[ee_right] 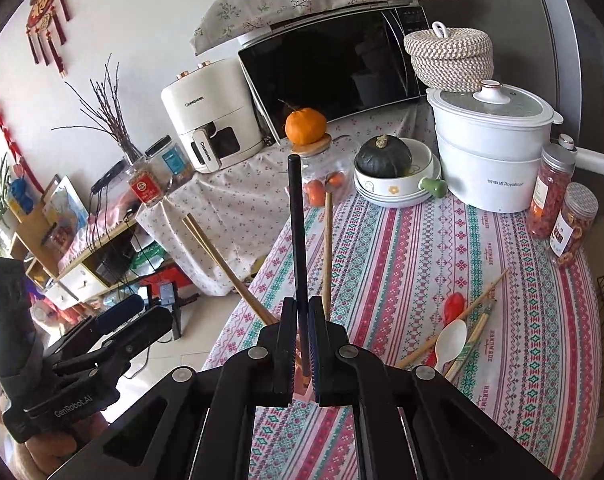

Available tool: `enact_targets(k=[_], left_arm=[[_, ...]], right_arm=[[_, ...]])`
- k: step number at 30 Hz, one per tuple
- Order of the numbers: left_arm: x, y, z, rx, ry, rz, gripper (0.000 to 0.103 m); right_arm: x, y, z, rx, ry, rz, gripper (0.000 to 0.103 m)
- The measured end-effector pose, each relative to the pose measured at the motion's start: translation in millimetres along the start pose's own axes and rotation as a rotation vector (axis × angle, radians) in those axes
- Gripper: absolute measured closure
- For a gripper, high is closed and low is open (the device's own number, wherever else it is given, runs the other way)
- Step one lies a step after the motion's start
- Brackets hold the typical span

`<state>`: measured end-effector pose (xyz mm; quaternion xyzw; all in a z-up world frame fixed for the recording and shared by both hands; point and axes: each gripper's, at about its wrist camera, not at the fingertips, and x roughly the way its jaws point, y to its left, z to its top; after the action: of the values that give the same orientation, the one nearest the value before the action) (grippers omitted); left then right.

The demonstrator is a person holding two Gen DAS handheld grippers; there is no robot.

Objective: Organize utensils
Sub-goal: 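Release the black chopstick into the basket with the right gripper, then move toward the spoons, then grasp the white spoon with the left gripper and lift it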

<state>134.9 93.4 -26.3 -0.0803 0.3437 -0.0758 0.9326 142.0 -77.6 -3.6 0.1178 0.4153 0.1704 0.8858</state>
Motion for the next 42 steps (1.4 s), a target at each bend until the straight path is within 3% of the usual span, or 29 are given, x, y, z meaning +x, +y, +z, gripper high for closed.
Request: enact_targets(k=[2,4,7,8,15,19,26,32,38,42], left_arm=[[-0.5,-2.1,-1.2,0.006,0.008,-0.005,0.021],[-1.1,-4.8,-2.4,0.009,0.019,-0.018,0.020],[-3.7,-12.5,-6.2,0.020,0.036,-0.045,0.017],[-4.7,-16.1,-8.1,0.029,0.042,-0.050,0.015],[-7.9,-58.8,-23.3,0.139,0.084,-0.091,0.007],[-0.7,-91.8,-33.1,0.210,0.136,-0.132,0.006],[19.4,-151.7,-51.4,0.351,0.216,-0.123,0.006],[57.8,-188.1,-57.9,0.353,0.340,-0.136,0.007],[110.0,-208.5,-50.5,0.342,0.452,-0.116,0.033],[148.6,-210.1,-47.5,0.337,0.499,-0.045,0.048]], right_arm=[[1.2,-1.2,0.5,0.009,0.002,0.013,0.094],[-3.2,-4.6,2.1,0.034,-0.001,0.031,0.086],[-20.2,-13.9,3.8,0.065,-0.036,0.057,0.070],[-27.4,-18.0,4.3,0.073,-0.050,0.055,0.060],[-67.5,-71.6,-8.2,0.144,-0.079,-0.038,0.033],[-78.2,-107.6,-22.1,0.193,-0.043,-0.137,0.029],[-91.7,-153.7,-44.5,0.243,0.036,-0.244,0.026],[-95.1,-194.6,-60.3,0.348,0.094,-0.301,0.024],[-85.7,-220.5,-68.6,0.422,0.153,-0.321,0.024],[-75.5,-226.5,-68.1,0.425,0.177,-0.321,0.024]])
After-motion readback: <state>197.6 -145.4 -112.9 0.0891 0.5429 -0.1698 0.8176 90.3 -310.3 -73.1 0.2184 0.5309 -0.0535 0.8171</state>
